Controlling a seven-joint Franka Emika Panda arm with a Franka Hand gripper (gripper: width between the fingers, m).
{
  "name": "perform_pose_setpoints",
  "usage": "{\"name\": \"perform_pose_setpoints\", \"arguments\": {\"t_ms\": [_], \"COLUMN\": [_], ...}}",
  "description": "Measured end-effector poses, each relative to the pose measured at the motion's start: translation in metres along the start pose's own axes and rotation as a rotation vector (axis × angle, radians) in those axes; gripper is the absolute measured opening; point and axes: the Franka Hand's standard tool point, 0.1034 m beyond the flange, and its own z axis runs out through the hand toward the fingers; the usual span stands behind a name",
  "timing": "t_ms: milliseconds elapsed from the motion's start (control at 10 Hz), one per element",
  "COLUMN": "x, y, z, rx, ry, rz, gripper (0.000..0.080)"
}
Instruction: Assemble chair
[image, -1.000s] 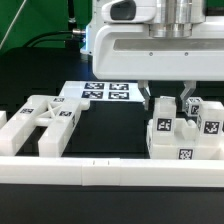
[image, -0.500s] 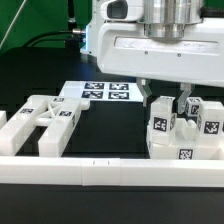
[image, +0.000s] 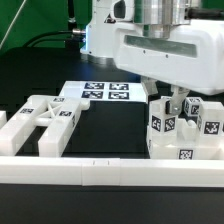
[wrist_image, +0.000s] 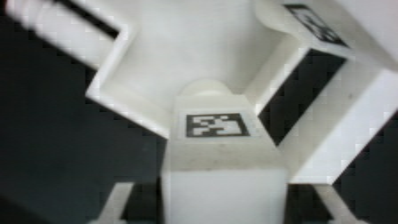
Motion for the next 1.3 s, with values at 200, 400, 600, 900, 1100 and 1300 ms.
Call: {"name": "perform_pose_setpoints", "arguments": {"t_ms": [200,400,600,900,1100,1300], "x": [0.0002,-0.0009,-0.0010,-0.0047,-0.0038,-0.0035], "y": [0.0000,-0.0003,-0.0004,-0.0006,-0.0008,-0.0007], "z": [0.0000,0.0007,0.0007,0.0014,0.0012,0.0012], "rx": [0.012,0.014,0.014,0.009,0.014,0.016], "ry": [-0.021,-0.031,-0.031,-0.034,-0.032,-0.030], "rz": [0.190,0.377,0.381,0.241,0.094,-0.050], "gripper": [0.0285,0.0285,0.0291,0.0496,0.0640,0.0648]}}
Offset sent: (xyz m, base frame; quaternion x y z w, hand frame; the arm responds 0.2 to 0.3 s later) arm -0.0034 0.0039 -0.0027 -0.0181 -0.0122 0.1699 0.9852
